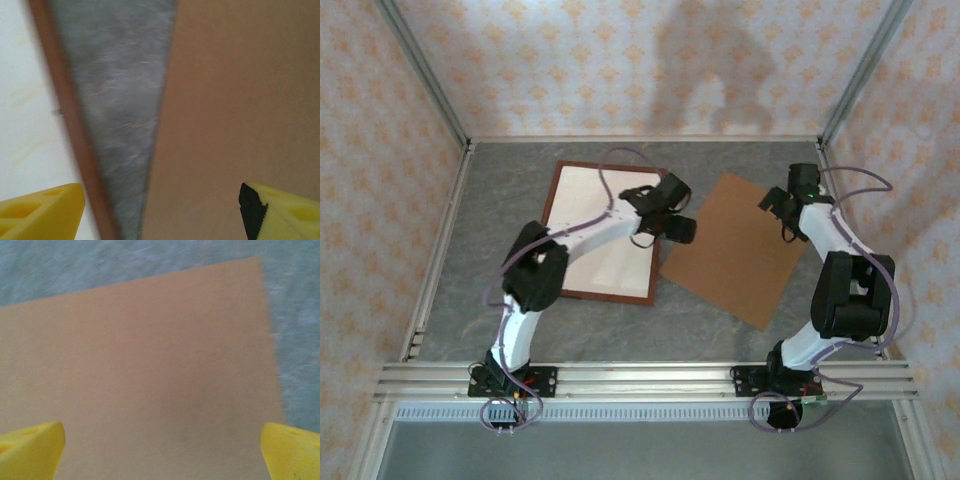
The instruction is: Put the photo into the frame
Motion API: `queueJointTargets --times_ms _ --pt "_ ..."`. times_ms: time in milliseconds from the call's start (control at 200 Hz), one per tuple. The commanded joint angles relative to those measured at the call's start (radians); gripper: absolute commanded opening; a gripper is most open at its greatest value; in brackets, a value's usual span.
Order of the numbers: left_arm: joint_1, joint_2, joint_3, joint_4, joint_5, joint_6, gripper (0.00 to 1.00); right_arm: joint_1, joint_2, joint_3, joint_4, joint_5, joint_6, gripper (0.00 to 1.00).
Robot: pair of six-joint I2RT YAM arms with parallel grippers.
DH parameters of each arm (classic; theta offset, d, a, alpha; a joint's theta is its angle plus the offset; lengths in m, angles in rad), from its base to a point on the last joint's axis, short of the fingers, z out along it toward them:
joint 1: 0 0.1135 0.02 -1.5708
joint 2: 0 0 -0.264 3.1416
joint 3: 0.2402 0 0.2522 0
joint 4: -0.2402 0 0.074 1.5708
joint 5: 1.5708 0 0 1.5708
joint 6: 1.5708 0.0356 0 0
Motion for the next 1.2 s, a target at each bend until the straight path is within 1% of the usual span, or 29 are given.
queueJointTargets --times_ms 0,65,205,330,450,656,881,1056,1196 --pt "-0.041 0.081 0.107 -0.074 -0.051 0.047 0.82 -0.031 -0.015 -0.024 -0.004 0.098 0.036 1.0" --pt "-0.059 0.128 0.151 -0.084 -0.054 0.049 0.82 -0.052 0.002 -0.029 -0.016 0.121 0.026 1.0" --pt "-0.073 0.21 0.23 -0.082 -0.056 0.055 0.82 -0.062 0.066 -0.019 -0.056 0.114 0.017 1.0" --pt "-0.074 0.287 0.339 -0.139 -0.097 0.076 0.82 -0.064 0.114 -0.013 -0.065 0.097 0.012 1.0" --pt "-0.074 0.33 0.387 -0.159 -0.14 0.084 0.82 -0.067 0.166 0.001 -0.084 0.085 0.003 1.0" --pt "-0.075 0.387 0.423 -0.172 -0.119 0.082 0.83 -0.069 0.226 0.023 -0.104 -0.003 -0.002 1.0" --pt "-0.075 0.415 0.418 -0.196 -0.078 0.068 0.82 -0.068 0.216 0.006 -0.079 -0.145 0.007 0.96" --pt "-0.074 0.36 0.382 -0.164 -0.074 0.071 0.82 -0.069 0.201 0.009 -0.067 -0.153 -0.004 0.94" --pt "-0.075 0.308 0.375 -0.136 -0.121 0.089 0.82 -0.069 0.203 0.022 -0.063 -0.15 -0.011 0.93"
